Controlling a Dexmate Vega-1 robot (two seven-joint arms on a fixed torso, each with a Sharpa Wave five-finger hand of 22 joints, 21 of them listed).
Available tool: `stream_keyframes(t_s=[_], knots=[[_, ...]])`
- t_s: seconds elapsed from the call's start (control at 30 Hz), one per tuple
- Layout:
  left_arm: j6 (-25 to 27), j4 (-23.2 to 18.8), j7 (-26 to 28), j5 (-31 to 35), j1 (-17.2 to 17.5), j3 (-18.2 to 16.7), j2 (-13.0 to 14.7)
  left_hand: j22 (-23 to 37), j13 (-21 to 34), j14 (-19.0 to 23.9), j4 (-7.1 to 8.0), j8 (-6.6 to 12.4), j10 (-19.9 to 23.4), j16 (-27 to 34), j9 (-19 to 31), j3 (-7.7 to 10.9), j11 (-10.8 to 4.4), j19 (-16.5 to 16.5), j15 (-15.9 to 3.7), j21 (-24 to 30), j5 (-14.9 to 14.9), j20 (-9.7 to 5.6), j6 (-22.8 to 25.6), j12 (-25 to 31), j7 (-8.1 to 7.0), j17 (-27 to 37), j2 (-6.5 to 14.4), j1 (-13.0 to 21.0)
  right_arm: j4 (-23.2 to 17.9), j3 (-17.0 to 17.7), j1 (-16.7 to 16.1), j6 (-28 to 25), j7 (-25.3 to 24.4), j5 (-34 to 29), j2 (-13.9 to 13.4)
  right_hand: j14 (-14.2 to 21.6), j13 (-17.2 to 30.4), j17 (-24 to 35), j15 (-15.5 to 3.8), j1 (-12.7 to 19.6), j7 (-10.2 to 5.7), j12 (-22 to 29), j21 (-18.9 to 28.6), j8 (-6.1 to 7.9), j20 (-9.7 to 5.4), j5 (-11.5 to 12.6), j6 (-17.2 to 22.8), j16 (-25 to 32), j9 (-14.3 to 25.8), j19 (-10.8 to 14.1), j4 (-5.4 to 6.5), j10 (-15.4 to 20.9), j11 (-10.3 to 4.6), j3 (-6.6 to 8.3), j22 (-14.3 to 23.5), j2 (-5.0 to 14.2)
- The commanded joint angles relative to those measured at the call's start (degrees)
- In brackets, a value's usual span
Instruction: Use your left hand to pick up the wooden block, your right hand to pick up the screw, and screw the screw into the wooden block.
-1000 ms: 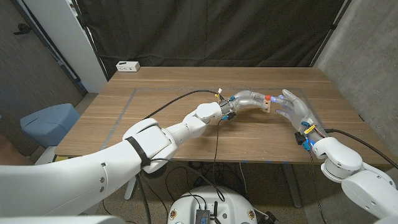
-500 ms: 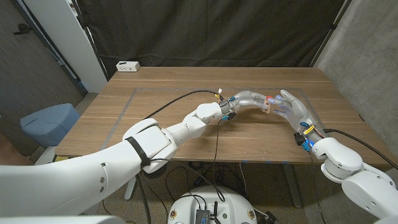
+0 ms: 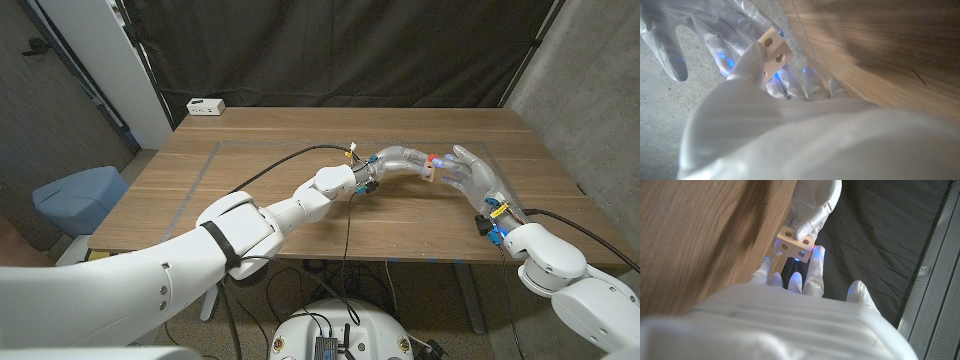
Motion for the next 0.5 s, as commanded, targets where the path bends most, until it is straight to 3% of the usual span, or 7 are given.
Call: stream_keyframes(t_s=[0.03,0.5], knots=[[-0.95,-1.24,-0.22,0.25,0.65,-0.04,0.52,0.25,0.22,0.36,4.30,0.57,0.58,0.27,0.37,4.50,0.14,0.44,-2.99,0.35,0.26,0.05,4.64,2.18,1.77,0.20,5.29,-4.37,-1.11,0.99,-1.26,0.06,-2.03,-1.44,1.36,0.68,0.17,-0.05,-0.04,0.28,0.15,0.31,0.51,0.05,0.31,0.29,0.67,0.34,0.07,0.93,0.06,0.71,0.41,0.45,0.18,0.20],[-0.76,-4.27,-0.23,0.57,1.91,0.00,1.64,0.24,0.24,0.36,4.32,0.53,0.56,0.30,0.36,4.45,0.12,0.44,-3.02,0.34,0.25,0.06,4.54,2.19,1.77,0.24,5.28,-4.41,-1.16,1.40,-1.49,0.59,-1.95,-2.33,2.44,0.92,0.23,-0.05,0.26,0.38,-0.71,-0.57,0.36,-1.76,0.44,0.23,-2.81,0.10,0.12,1.22,-0.10,-0.37,1.88,0.47,0.17,-0.10]])
